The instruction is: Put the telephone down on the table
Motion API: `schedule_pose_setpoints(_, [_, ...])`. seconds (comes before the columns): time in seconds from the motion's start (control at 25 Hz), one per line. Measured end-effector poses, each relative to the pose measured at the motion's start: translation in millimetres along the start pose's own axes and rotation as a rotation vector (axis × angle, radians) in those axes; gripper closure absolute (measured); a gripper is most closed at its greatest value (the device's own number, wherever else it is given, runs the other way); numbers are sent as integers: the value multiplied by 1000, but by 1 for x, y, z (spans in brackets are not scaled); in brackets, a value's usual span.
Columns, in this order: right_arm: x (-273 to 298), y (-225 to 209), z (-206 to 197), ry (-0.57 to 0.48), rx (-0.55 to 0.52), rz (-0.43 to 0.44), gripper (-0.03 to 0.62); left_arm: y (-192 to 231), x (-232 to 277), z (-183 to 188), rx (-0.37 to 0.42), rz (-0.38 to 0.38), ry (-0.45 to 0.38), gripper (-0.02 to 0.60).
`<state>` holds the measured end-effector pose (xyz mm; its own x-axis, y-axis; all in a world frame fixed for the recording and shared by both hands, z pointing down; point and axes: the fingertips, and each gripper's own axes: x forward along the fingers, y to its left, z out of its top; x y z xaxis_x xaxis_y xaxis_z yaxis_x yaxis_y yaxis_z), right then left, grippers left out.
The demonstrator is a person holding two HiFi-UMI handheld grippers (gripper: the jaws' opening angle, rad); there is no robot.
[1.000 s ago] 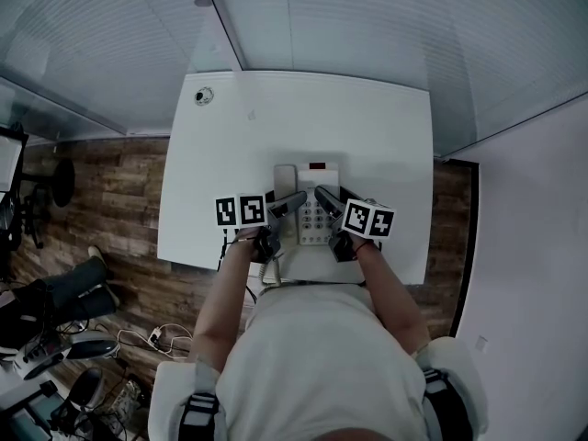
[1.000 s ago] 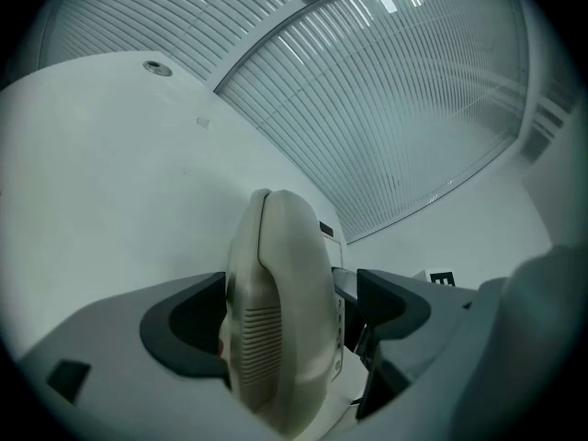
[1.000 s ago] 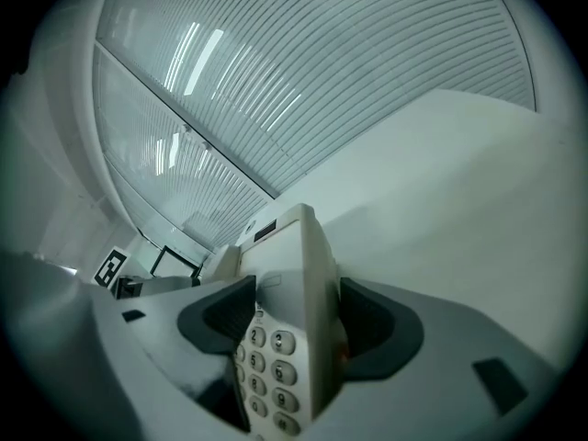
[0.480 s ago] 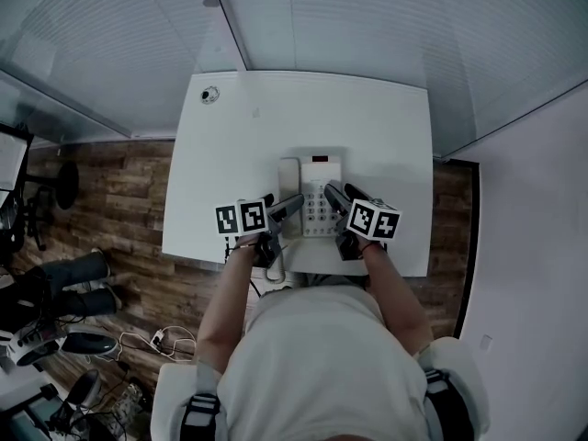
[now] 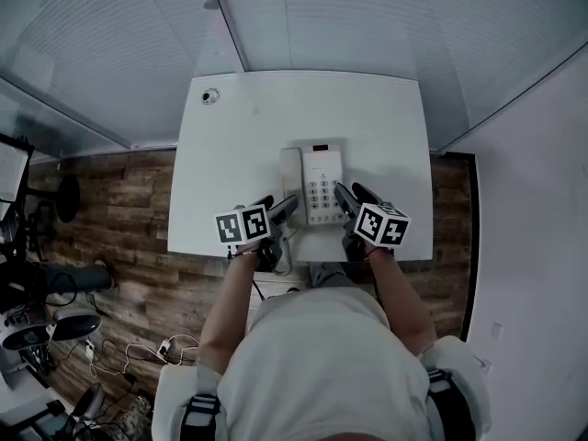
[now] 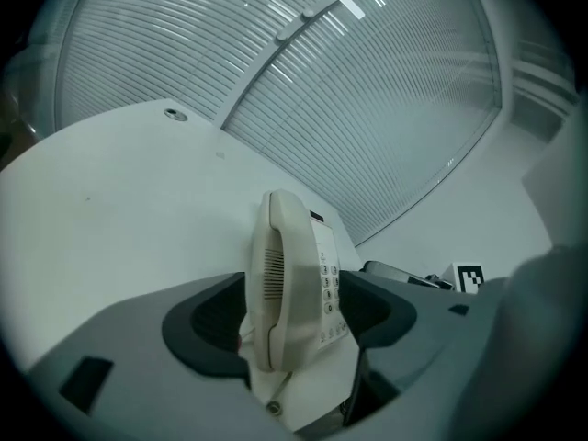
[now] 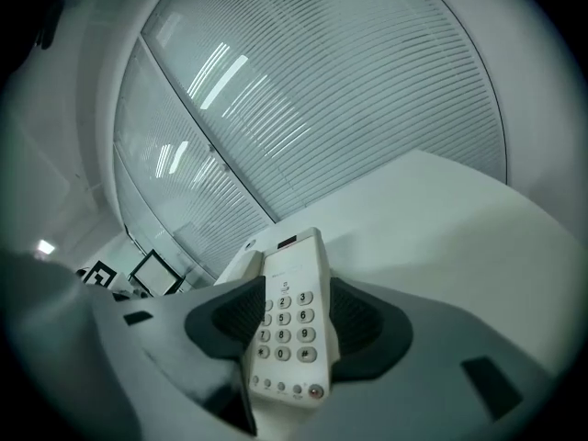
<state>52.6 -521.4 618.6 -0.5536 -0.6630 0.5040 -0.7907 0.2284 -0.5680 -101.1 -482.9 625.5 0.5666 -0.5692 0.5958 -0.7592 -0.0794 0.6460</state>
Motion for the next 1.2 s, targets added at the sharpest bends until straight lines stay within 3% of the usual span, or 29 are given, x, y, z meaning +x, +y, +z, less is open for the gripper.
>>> schedule_pose_setpoints(0.08, [-8,5,-3,-17,13,8,388,5,-8,-4,1,38,-16,309])
schedule_pose_setpoints(0.16, [-16,11,-7,-32,14,15,422,7,-14,-10,9,53,-25,347])
schedule_pose_setpoints(0.64, [-56,44,-40,-62,-34,24,523,10,-52,-49,47,112,-59,496])
schedule_pose_setpoints(1.2, [-105,81,-83,-55,-99,51,569,3,-97,-103,42,128,-72,560])
